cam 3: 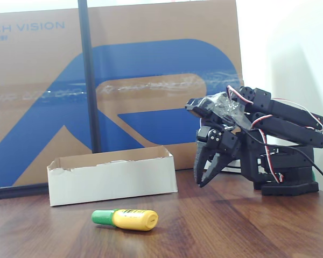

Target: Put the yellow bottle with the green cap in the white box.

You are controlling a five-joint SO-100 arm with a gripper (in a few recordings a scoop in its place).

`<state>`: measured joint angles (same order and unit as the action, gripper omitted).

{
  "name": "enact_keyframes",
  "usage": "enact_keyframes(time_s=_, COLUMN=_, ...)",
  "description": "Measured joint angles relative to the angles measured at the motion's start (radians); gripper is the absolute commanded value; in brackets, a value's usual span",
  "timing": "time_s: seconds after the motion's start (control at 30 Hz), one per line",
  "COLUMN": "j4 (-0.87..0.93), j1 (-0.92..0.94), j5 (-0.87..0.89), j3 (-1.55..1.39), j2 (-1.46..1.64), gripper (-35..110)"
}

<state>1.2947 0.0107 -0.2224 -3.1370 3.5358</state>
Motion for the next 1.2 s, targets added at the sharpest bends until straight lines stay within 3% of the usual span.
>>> enact_keyframes(time_s=0.17, j4=0.000, j1=-0.002, j5=0.078, j3=-0.005, j2=0.000, gripper=0)
enact_keyframes(time_s=0.63, j4=0.000, j1=-0.009, j5=0.081, j3=0.006, j2=0.000, gripper=0)
enact_keyframes(time_s=1.2, j4=0.031, j1=-0.087, j5=0.091, j3=0.273, j2=-0.152, gripper=0)
